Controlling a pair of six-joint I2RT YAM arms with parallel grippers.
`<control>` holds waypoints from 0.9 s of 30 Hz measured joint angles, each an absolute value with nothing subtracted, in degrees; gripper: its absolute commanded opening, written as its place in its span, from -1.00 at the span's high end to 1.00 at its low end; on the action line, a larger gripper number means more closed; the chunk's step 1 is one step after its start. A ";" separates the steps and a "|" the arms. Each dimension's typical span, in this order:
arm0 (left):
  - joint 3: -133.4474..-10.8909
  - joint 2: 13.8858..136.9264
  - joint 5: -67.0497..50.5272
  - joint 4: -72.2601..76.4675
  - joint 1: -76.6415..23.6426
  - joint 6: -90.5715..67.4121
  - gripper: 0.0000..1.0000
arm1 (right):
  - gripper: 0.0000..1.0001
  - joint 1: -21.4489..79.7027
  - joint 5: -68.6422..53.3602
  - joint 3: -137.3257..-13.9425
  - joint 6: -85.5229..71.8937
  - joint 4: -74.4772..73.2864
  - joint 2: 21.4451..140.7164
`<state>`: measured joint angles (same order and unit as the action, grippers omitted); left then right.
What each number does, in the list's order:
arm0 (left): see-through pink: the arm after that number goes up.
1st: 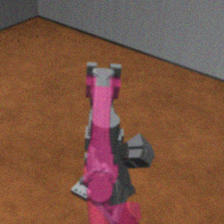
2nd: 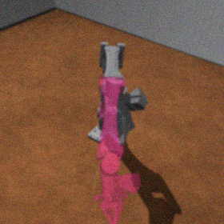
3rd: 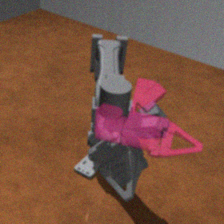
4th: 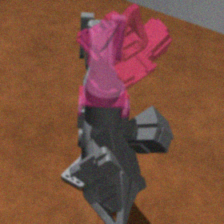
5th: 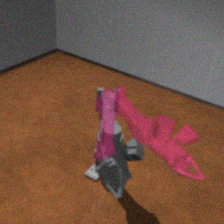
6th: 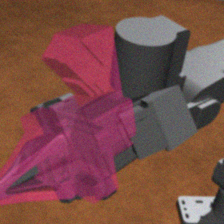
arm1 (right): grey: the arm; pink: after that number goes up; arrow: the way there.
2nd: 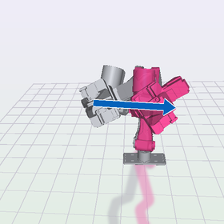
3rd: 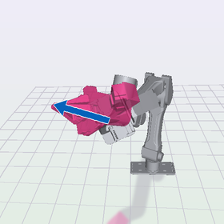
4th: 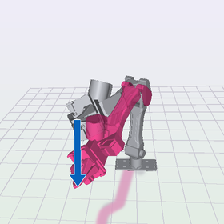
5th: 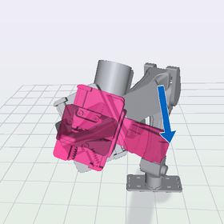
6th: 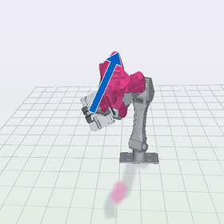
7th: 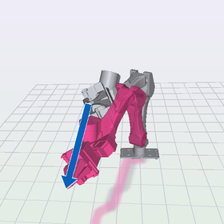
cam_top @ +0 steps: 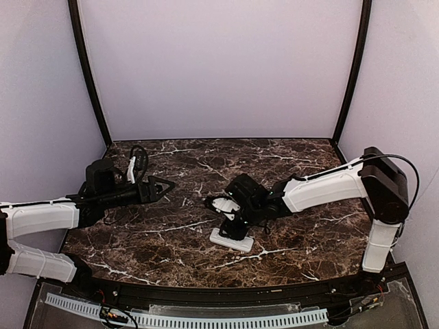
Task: Load the batteries into the remote control
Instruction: Press the battery cover onto the remote control without the battery cover.
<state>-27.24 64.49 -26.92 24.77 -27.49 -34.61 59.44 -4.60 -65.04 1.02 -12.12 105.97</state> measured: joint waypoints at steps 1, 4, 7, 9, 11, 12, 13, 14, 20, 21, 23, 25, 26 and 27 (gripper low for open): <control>-27.24 64.49 -26.92 24.71 -27.49 -34.59 -0.97 | 0.22 59.44 -4.73 -65.04 1.02 -12.40 106.52; -27.24 64.49 -26.89 24.62 -27.49 -34.57 -0.97 | 0.24 59.44 -4.97 -65.04 0.97 -12.12 107.04; -27.27 64.49 -26.89 24.56 -27.49 -34.52 -0.97 | 0.25 59.44 -4.93 -65.01 0.97 -11.99 107.24; -27.27 64.51 -26.89 24.56 -27.49 -34.50 -0.97 | 0.26 59.29 -4.95 -65.04 0.97 -11.81 107.44; -27.27 64.58 -26.89 24.53 -27.49 -34.48 -0.97 | 0.26 59.16 -4.95 -65.04 0.97 -11.70 107.50; -27.27 64.62 -26.85 24.51 -27.49 -34.44 -0.97 | 0.26 59.18 -4.95 -65.04 0.99 -11.70 107.50; -27.27 64.66 -26.83 24.47 -27.49 -34.35 -0.97 | 0.25 59.18 -4.97 -64.99 0.99 -11.70 107.50; -27.29 64.71 -26.70 24.29 -27.49 -34.22 -0.97 | 0.25 59.16 -5.04 -64.93 0.99 -11.62 107.50; -28.99 65.84 -25.21 20.62 -27.66 -32.60 -0.97 | 0.24 59.11 -5.48 -63.48 1.02 -9.98 107.00; -29.82 66.43 -24.56 19.35 -27.86 -31.92 -0.97 | 0.25 59.11 -5.52 -63.31 0.99 -9.85 106.89; -32.47 68.38 -22.76 15.77 -29.08 -30.24 -0.97 | 0.25 59.09 -5.61 -63.00 1.02 -9.82 106.59; -35.73 71.20 -20.58 12.21 -31.51 -28.27 -0.97 | 0.25 59.05 -5.65 -62.78 1.02 -9.85 106.39; -37.45 72.86 -19.35 10.52 -33.15 -27.22 -0.97 | 0.25 59.02 -5.72 -62.57 1.02 -9.80 106.26; -39.13 74.83 -18.28 8.97 -34.85 -26.20 -0.97 | 0.25 58.96 -5.78 -62.41 1.02 -9.82 106.15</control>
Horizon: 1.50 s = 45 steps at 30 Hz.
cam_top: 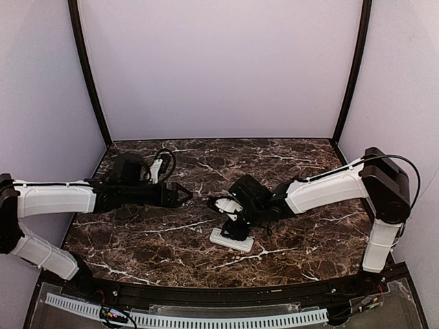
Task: Load the batteries into the remote control
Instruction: Press the battery cover onto the remote control without the battery cover.
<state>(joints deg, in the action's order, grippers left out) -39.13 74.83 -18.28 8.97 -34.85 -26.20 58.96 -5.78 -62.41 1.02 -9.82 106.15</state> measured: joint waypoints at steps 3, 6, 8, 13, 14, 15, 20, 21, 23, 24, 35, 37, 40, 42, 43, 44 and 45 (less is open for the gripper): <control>-41.28 79.05 -16.01 6.33 -38.48 -24.38 -0.97 | 0.25 58.87 -5.80 -61.23 0.97 -9.78 105.25; -41.34 82.04 -14.66 4.10 -40.95 -23.14 -0.89 | 0.25 58.81 -5.76 -59.72 0.84 -9.65 104.05; -41.69 84.03 -13.67 2.72 -42.61 -22.46 -0.77 | 0.25 58.81 -5.76 -58.87 0.67 -9.50 103.35; -43.99 88.51 -12.01 0.99 -46.46 -22.13 -0.57 | 0.25 58.81 -5.80 -57.67 0.12 -9.21 102.37; -44.56 89.36 -11.79 0.95 -47.05 -22.26 -0.56 | 0.25 58.81 -5.80 -57.63 0.08 -9.17 102.37; -45.12 90.28 -11.60 0.86 -47.62 -22.52 -0.54 | 0.25 58.81 -5.80 -57.54 0.03 -9.10 102.35; -47.57 94.67 -11.27 0.69 -49.98 -23.90 -0.45 | 0.25 58.81 -5.78 -57.34 -0.08 -8.88 102.24; -47.94 95.55 -11.25 0.69 -50.39 -24.34 -0.43 | 0.25 58.81 -5.78 -57.34 -0.08 -8.82 102.24; -48.64 97.01 -11.22 0.64 -51.13 -24.84 -0.40 | 0.26 58.81 -5.78 -57.34 -0.08 -8.80 102.24; -48.88 97.58 -11.25 0.71 -51.40 -25.10 -0.38 | 0.26 58.81 -5.78 -57.34 -0.08 -8.78 102.24; -51.07 100.01 -11.05 0.78 -52.03 -26.26 -0.28 | 0.25 58.81 -5.80 -56.97 -0.10 -8.62 101.97; -51.77 100.62 -10.87 0.71 -52.03 -26.28 -0.28 | 0.25 58.81 -5.78 -56.90 -0.10 -8.54 101.95; -52.82 101.43 -10.63 0.51 -52.03 -26.28 -0.29 | 0.25 58.81 -5.78 -56.73 -0.10 -8.34 101.89; -53.25 101.71 -10.39 0.30 -52.05 -26.24 -0.29 | 0.25 58.81 -5.78 -56.71 -0.10 -8.27 101.89; -53.34 101.80 -10.35 0.25 -52.05 -26.22 -0.29 | 0.25 58.81 -5.78 -56.71 -0.10 -8.25 101.86; -53.47 101.84 -10.17 0.05 -52.07 -26.17 -0.29 | 0.25 58.81 -5.78 -56.71 -0.10 -8.25 101.86; -53.56 101.91 -10.04 -0.03 -52.12 -26.13 -0.28 | 0.25 58.81 -5.78 -56.71 -0.10 -8.23 101.86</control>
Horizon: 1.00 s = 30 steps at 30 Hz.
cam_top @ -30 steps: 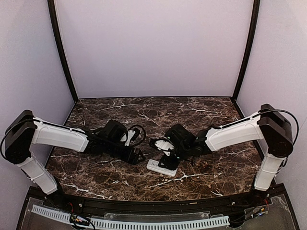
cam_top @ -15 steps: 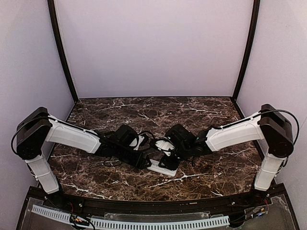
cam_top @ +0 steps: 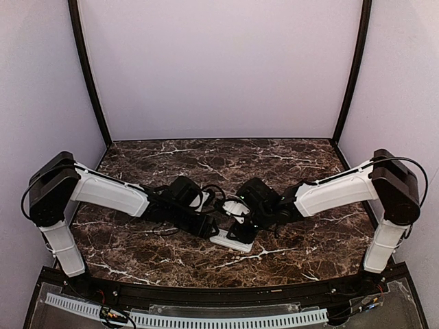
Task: Load the batteries into the remote control
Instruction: Press the battery cover onto the remote control without the battery cover.
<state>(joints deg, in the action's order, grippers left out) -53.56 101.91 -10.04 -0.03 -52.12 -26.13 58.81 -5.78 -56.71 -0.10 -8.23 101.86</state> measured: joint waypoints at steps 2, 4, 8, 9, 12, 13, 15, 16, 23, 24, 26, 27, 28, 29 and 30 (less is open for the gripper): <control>-53.89 102.06 -9.69 -0.34 -52.31 -25.89 -0.28 | 0.25 58.81 -5.76 -56.64 -0.10 -8.14 101.84; -54.54 102.41 -9.15 -1.08 -52.66 -25.47 -0.26 | 0.25 58.81 -5.76 -56.55 -0.10 -8.12 101.78; -56.34 103.33 -7.92 -2.52 -53.45 -24.43 -0.20 | 0.25 58.81 -5.74 -56.38 -0.10 -7.88 101.71; -56.84 103.50 -7.46 -3.07 -53.71 -24.12 -0.15 | 0.25 58.81 -5.74 -56.31 -0.10 -7.81 101.69; -57.25 103.55 -6.57 -3.77 -53.93 -23.64 -0.05 | 0.25 58.81 -5.74 -56.01 -0.10 -7.53 101.58; -57.34 103.55 -6.37 -3.95 -53.93 -23.53 -0.01 | 0.25 58.81 -5.74 -55.90 -0.10 -7.44 101.56; -57.69 103.55 -6.07 -4.54 -53.93 -23.31 0.02 | 0.25 58.81 -5.74 -55.81 -0.10 -7.31 101.54; -57.76 103.55 -5.93 -4.71 -53.93 -23.16 0.04 | 0.25 58.81 -5.74 -55.79 -0.10 -7.29 101.54; -57.87 103.44 -5.54 -5.21 -53.95 -23.03 0.21 | 0.25 58.81 -5.56 -55.33 -0.10 -7.09 101.30; -57.93 103.44 -5.50 -5.28 -54.02 -22.98 0.24 | 0.25 58.81 -5.56 -55.27 -0.10 -7.05 101.27; -57.93 103.37 -5.30 -5.26 -54.19 -22.81 0.27 | 0.25 58.81 -5.52 -55.18 -0.10 -6.96 101.23; -57.93 103.35 -5.28 -5.23 -54.24 -22.81 0.28 | 0.25 58.81 -5.50 -55.16 -0.10 -6.90 101.23; -57.93 103.28 -5.32 -5.26 -54.24 -22.68 0.30 | 0.25 58.81 -5.50 -55.13 -0.10 -6.87 101.23; -57.91 103.26 -5.34 -5.26 -54.24 -22.61 0.31 | 0.25 58.81 -5.48 -55.13 -0.10 -6.83 101.23; -57.91 103.26 -5.43 -5.23 -54.24 -22.44 0.35 | 0.25 58.81 -5.41 -55.11 -0.10 -6.81 101.23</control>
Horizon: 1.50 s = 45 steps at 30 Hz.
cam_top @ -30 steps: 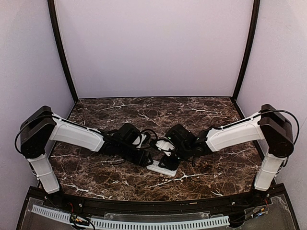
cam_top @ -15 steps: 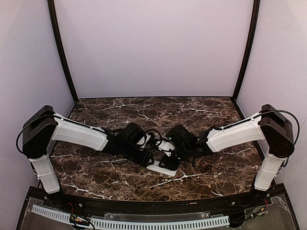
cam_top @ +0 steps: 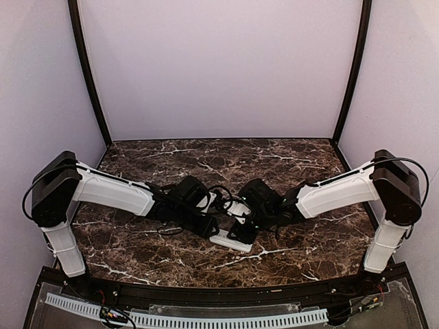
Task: Load the batteries into the remote control
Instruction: Press the battery cover onto the remote control without the battery cover, then pick up the remote control from the center of the board.
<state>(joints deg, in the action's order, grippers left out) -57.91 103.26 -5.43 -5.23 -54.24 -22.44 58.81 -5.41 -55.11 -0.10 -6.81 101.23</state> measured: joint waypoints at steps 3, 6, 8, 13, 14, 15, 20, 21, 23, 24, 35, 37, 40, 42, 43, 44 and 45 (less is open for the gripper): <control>-57.91 103.18 -5.76 -5.19 -54.24 -21.85 0.24 | 0.24 58.78 -4.89 -55.02 -0.10 -6.76 101.21; -57.45 102.74 -5.63 -5.21 -54.11 -20.71 -0.34 | 0.20 58.78 -4.67 -54.81 -0.10 -6.68 100.92; -56.77 101.82 -5.02 -5.67 -53.71 -19.35 -0.62 | 0.15 58.78 -4.47 -54.81 -0.12 -7.07 100.51; -55.48 98.02 -3.11 -6.07 -52.97 -15.29 -0.97 | -0.11 58.87 -4.51 -54.83 -0.08 -11.57 98.32; -55.02 96.47 -2.70 -5.50 -52.90 -14.09 -0.97 | -0.19 58.87 -4.49 -54.83 0.19 -12.71 97.32; -54.52 94.96 -2.37 -4.86 -52.90 -12.95 -0.97 | -0.29 58.87 -4.25 -54.83 -0.03 -13.43 96.29; -52.25 87.72 0.03 -1.26 -52.88 -6.13 -0.97 | -0.80 58.54 -1.58 -54.70 -1.08 -14.13 86.52; -52.23 86.89 -0.30 -0.64 -52.86 -3.99 -0.97 | -0.92 58.35 -0.93 -54.52 -1.72 -13.80 84.58; -52.62 86.50 -1.80 -0.60 -52.86 -0.01 -0.97 | -0.97 57.63 0.08 -53.28 -2.44 -12.53 80.29; -53.41 86.96 -3.03 -1.76 -52.75 2.17 -0.97 | -0.97 57.01 0.32 -52.34 -3.07 -11.94 78.19; -67.55 101.34 -17.28 -17.58 -53.04 26.26 -0.83 | -0.97 49.01 -3.99 -43.66 -7.94 -8.93 65.60; -70.24 103.74 -18.85 -20.10 -53.34 29.36 -0.82 | -0.97 48.82 -4.95 -42.44 -8.36 -8.62 64.23; -74.04 107.09 -20.38 -22.85 -54.06 33.08 -0.77 | -0.97 48.12 -6.15 -40.99 -8.93 -8.34 62.87; -76.23 109.14 -20.95 -24.49 -54.46 34.98 -0.71 | -0.97 47.70 -6.74 -40.23 -9.19 -8.08 62.13; -77.43 110.32 -21.15 -25.54 -54.70 35.94 -0.68 | -0.97 47.48 -7.16 -39.79 -9.34 -7.88 61.67; -78.70 111.48 -21.23 -26.72 -54.96 36.99 -0.67 | -0.97 47.27 -7.60 -39.42 -9.41 -7.68 61.25; -79.77 112.68 -21.23 -27.73 -55.16 37.82 -0.66 | -0.97 47.11 -7.84 -39.18 -9.56 -7.64 60.88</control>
